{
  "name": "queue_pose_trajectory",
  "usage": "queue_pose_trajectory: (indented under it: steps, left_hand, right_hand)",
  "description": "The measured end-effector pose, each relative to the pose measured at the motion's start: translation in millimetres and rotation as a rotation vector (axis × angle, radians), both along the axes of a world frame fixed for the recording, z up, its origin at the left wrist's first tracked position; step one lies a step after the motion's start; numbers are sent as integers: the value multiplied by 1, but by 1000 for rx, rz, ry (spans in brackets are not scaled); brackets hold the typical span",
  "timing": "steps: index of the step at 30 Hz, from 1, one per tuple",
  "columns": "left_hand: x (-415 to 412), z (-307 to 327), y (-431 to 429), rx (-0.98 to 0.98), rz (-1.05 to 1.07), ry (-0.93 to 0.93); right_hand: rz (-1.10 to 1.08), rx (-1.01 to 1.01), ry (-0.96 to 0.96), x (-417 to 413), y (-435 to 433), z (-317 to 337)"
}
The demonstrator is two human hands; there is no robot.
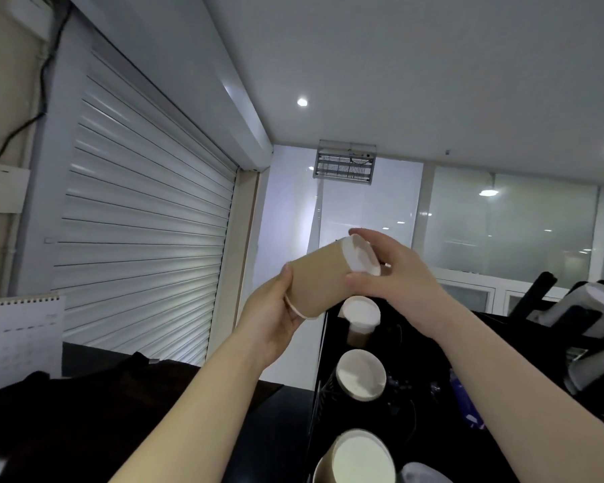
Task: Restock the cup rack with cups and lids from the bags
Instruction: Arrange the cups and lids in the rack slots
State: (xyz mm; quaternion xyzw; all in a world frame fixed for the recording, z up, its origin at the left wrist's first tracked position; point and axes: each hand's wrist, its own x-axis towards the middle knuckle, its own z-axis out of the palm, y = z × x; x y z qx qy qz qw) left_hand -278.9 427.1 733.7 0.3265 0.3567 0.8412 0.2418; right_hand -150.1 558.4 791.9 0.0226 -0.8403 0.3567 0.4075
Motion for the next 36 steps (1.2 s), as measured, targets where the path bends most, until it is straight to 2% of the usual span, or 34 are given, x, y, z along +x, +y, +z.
queue_pose_trajectory:
  steps: [3, 5, 8, 16, 20, 26, 28, 31, 36]
  left_hand:
    - [-7, 0, 1, -75, 94, 66]
    - [-15, -5, 2, -89, 113, 36]
    - [-29, -13, 1, -102, 124, 8]
    - [-63, -23, -1, -128, 168, 11]
    - [-71, -30, -1, -130, 161, 23]
    - [-73, -41, 3, -145, 144, 17]
    - [-73, -44, 3, -152, 139, 24]
    - [-73, -46, 4, -157, 144, 24]
    - [-63, -45, 6, -185, 158, 38]
  right_hand:
    - [-180, -95, 270, 3, 14, 14]
    - [-325, -124, 341, 1, 29, 24]
    - [-487, -14, 252, -12, 45, 34]
    - [-678, 255, -47, -65, 70, 53]
    - [-646, 291, -144, -76, 81, 48]
    - [-667, 477, -422, -79, 94, 10]
    - [-661, 526, -412, -73, 92, 4]
    - [-715, 633, -231, -65, 87, -8]
    - [-817, 742, -372, -61, 83, -5]
